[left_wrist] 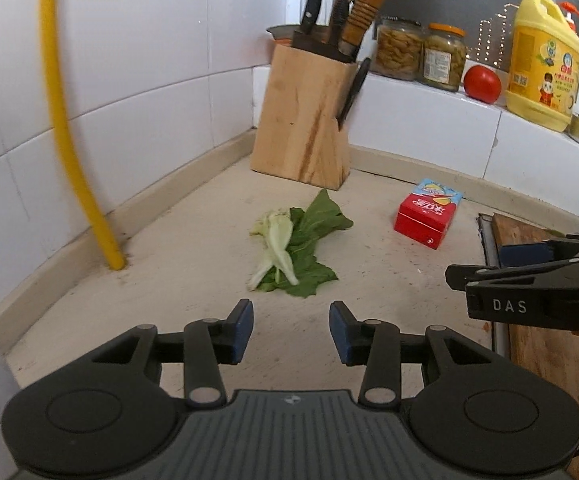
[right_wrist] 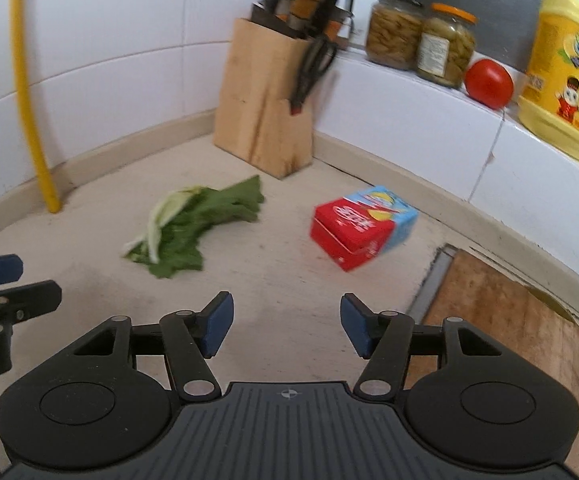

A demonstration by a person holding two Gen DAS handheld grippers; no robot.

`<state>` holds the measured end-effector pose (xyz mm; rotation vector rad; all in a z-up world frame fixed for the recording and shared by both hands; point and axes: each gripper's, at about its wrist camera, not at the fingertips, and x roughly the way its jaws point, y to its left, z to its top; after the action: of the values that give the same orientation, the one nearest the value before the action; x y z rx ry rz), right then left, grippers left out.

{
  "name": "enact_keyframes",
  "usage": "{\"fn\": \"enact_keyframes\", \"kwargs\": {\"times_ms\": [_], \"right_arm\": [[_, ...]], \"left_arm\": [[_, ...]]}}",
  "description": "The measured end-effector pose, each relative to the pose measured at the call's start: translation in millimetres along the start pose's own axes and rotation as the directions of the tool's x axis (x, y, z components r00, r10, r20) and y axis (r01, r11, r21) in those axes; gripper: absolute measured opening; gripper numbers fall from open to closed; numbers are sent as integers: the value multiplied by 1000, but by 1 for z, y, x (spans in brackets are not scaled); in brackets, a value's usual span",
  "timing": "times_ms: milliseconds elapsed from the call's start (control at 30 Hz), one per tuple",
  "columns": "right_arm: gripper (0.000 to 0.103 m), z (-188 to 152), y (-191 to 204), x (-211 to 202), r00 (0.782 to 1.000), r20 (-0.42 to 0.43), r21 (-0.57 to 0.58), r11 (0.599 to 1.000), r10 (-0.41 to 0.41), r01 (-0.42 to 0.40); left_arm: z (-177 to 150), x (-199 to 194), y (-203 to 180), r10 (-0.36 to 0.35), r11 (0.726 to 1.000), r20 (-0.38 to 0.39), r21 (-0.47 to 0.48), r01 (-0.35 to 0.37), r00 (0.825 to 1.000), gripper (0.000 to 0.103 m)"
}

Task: Collect trash
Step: 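Move both tools back up to the counter toward the green vegetable, then grasp the pale cabbage leaf with the left tool while the right tool grasps the green leaf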

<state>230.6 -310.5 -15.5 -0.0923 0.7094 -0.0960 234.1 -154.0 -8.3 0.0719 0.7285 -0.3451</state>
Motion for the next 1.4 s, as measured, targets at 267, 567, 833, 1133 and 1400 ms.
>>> {"fn": "enact_keyframes", "kwargs": {"times_ms": [267,567,833,1133,1400], "right_arm": [[70,2,-15,17,1000,-28,54,998,-7,9],[71,12,-21,26,999,-38,138,990,-36,41],[73,25,-21,42,997,-49,145,988,-53,59],[66,35,-25,62,999,-53,154,988,-4,12],[56,45,-19,76,990,-74,199,974,121,-105]], "left_arm": [[10,24,7,-27,999,-21,29,28,999,38],[34,67,29,-91,994,-49,51,94,995,38],[63,120,34,-167,986,-102,-9,167,981,39],[64,146,52,-174,984,-175,-59,166,969,6],[45,85,91,-178,983,-154,-70,169,972,5]]}}
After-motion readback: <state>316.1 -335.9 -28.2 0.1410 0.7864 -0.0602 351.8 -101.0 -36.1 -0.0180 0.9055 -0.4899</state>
